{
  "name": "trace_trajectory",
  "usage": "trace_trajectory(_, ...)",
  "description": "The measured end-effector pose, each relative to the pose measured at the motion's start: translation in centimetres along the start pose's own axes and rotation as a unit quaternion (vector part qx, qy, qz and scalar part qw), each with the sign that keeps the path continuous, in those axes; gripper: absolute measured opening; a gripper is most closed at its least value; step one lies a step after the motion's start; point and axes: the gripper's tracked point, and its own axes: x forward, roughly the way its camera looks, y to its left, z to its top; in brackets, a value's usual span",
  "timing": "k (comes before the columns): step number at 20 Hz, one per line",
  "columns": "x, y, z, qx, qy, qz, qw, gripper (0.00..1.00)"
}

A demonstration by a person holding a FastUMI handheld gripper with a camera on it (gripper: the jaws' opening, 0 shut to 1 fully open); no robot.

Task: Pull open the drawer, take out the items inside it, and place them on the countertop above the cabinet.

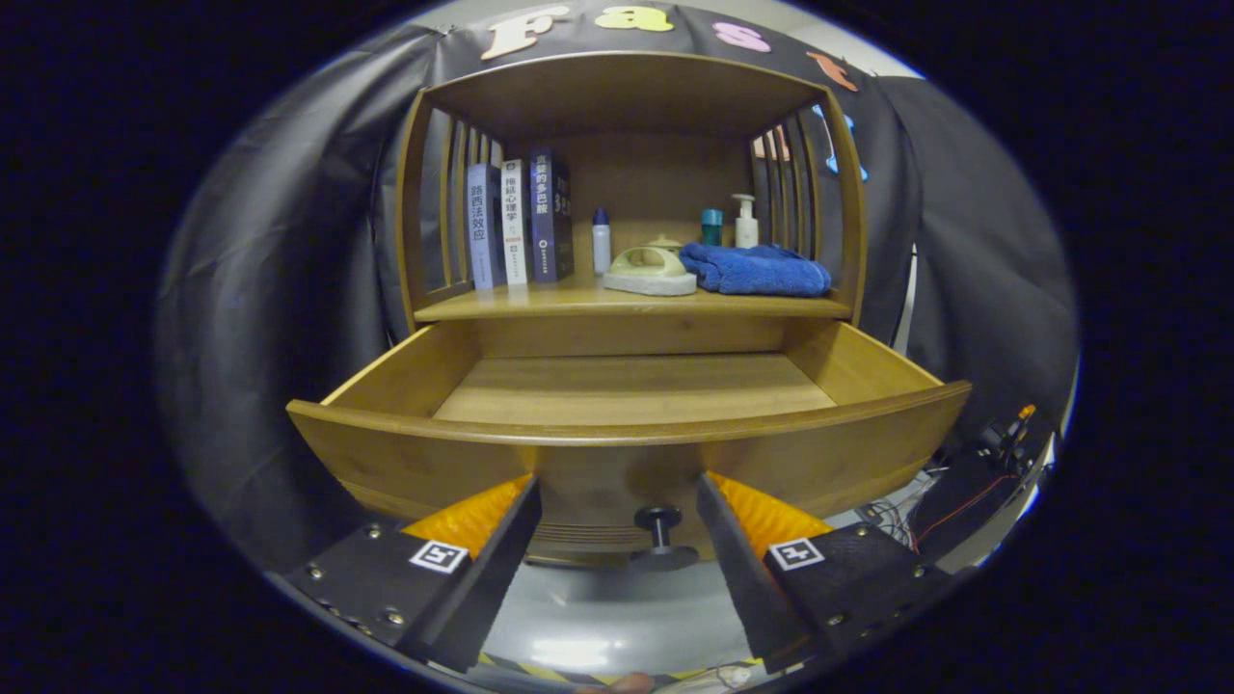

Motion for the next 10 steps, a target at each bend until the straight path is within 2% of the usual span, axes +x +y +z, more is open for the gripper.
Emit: trace_trajectory(10, 5.5, 0.2, 2.8, -0.004, -0.02, -0.009, 1.0, 0.98)
